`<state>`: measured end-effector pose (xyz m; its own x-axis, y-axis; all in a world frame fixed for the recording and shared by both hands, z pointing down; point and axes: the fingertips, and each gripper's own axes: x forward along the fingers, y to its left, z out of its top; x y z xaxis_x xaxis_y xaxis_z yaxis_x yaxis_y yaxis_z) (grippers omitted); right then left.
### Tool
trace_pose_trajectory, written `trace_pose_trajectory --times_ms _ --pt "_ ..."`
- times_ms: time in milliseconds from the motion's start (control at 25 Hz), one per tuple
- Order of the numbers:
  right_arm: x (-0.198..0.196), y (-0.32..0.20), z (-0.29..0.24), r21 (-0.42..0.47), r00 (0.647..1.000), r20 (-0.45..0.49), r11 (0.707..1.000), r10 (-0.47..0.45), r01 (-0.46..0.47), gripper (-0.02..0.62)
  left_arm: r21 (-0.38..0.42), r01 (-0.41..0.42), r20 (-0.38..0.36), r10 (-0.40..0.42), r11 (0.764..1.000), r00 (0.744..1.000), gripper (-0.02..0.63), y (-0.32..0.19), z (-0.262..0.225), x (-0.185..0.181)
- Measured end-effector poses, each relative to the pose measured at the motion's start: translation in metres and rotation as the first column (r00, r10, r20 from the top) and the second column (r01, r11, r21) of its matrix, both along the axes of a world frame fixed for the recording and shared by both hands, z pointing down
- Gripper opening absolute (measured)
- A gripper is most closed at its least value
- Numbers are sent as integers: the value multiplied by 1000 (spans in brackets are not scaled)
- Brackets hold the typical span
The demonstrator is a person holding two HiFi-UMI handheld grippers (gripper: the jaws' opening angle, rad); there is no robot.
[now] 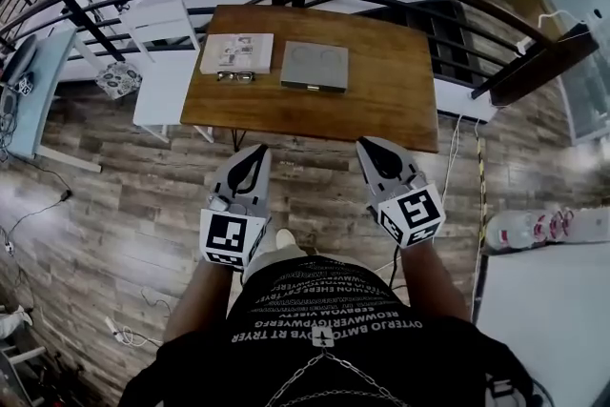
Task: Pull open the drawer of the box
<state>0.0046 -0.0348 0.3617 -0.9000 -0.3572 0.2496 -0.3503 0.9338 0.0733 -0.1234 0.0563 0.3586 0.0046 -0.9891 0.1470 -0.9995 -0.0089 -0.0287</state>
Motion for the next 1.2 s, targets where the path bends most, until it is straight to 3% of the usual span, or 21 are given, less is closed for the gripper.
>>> trace_pose_trajectory --times_ms 600,1200 --pt "-31 -5 -2 28 998 -25 998 58 -58 -3 -9 -31 -39 31 999 999 6 -12 20 -50" --pt "-22 -20 28 -50 995 -22 993 101 -102 37 -98 -55 -34 52 994 998 6 -21 38 -44"
